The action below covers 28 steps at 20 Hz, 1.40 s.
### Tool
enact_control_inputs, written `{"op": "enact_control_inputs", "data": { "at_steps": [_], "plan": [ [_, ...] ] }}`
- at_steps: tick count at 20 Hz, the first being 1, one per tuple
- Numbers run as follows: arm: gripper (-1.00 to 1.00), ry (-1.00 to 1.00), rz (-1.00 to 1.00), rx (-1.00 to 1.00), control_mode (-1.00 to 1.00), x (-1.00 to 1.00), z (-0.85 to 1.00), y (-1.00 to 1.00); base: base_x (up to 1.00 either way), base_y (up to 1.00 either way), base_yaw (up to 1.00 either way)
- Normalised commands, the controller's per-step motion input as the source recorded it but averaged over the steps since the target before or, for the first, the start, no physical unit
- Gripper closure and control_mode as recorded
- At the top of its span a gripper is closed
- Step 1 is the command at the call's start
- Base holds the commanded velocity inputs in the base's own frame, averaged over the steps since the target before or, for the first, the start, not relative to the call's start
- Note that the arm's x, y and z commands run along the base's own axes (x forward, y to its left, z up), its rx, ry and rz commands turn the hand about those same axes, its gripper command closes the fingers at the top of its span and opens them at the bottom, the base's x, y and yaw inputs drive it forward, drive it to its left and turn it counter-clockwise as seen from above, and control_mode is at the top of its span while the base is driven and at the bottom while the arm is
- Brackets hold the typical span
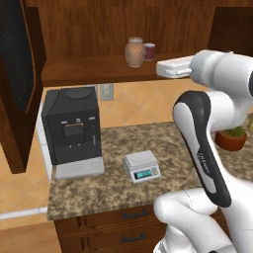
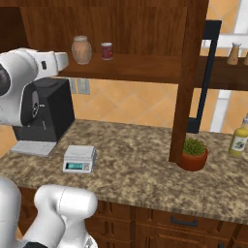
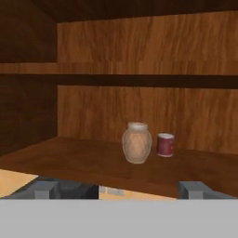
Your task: Pick the honey bottle and place it on the digital scale for weighing, and close the cabinet.
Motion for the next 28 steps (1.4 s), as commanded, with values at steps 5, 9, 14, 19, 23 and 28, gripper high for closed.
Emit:
{"op": "enact_control_inputs", "data": {
  "at_steps": [5, 9, 14, 19, 23, 28],
  "plan": [
    [-1.0, 0.0, 0.0, 0.05, -1.0, 0.36, 0.02, 0.0, 0.0, 0.0, 0.0],
    [-1.0, 0.01, 0.0, 0.0, -1.0, 0.56, 0.0, 0.0, 0.0, 0.0, 0.0],
    [-1.0, 0.0, 0.0, 0.0, -1.0, 0.59, 0.0, -0.01, 0.0, 0.0, 0.0],
    [-1.0, 0.0, 0.0, 0.0, -1.0, 0.52, 0.0, -0.05, 0.0, 0.0, 0.0],
    [-1.0, 0.0, 0.0, 0.0, -1.0, 0.43, 0.0, 0.0, 0.0, 0.0, 0.0],
    [-1.0, 0.0, 0.0, 0.0, -1.0, 0.46, 0.0, 0.0, 0.0, 0.0, 0.0]
  ]
}}
